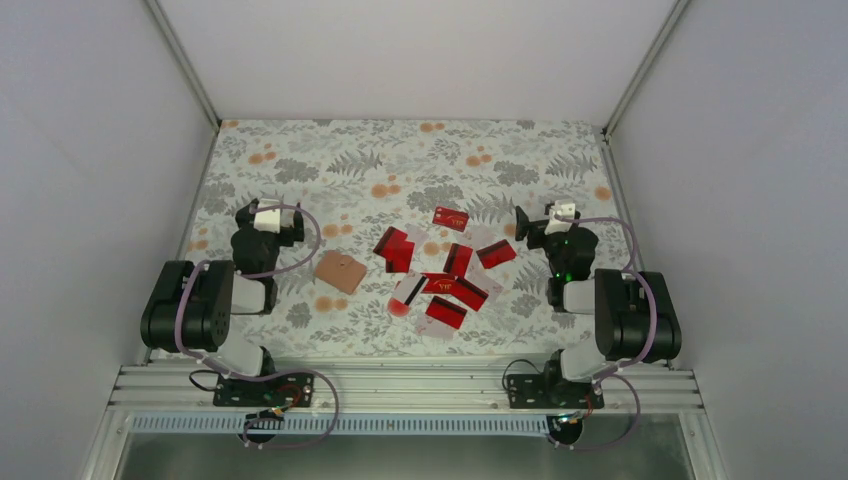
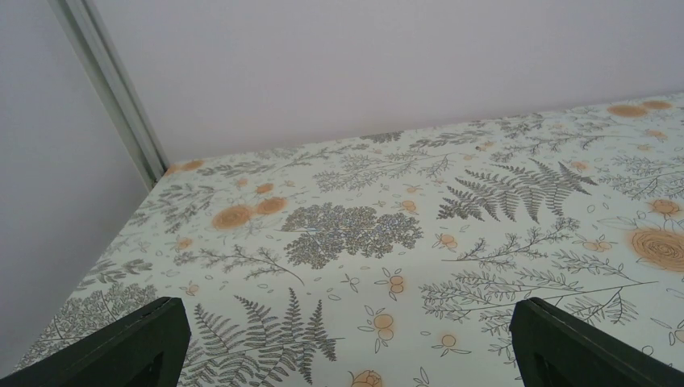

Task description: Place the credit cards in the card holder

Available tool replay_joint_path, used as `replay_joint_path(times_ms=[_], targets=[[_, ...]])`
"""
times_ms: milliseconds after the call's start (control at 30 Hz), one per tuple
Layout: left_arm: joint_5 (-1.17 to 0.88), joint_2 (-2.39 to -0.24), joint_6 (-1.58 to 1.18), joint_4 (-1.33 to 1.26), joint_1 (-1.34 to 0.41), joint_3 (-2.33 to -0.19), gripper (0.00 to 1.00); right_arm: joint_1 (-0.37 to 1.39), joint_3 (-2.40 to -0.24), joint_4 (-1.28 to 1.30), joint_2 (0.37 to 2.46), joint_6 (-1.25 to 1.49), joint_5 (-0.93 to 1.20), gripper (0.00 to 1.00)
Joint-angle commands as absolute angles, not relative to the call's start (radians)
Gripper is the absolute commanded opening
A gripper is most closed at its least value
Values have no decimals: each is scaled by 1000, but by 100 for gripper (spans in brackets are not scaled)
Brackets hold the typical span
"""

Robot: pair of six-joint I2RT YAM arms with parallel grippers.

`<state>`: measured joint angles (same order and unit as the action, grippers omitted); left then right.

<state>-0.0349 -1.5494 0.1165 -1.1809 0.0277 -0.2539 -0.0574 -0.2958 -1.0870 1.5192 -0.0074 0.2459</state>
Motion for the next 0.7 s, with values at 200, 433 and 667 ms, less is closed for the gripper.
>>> replay_joint_path(times_ms=[200, 433, 667], targets=[[-46, -1551, 118, -1227, 26, -250, 100, -58, -309, -1120, 1524, -6, 227, 99], [-46, -1552, 117, -1226, 26, -252, 100, -58, -313, -1116, 1525, -7, 227, 99], [55, -1471, 69, -991, 26, -340, 100, -56, -352, -1050, 1504, -17, 239, 99]])
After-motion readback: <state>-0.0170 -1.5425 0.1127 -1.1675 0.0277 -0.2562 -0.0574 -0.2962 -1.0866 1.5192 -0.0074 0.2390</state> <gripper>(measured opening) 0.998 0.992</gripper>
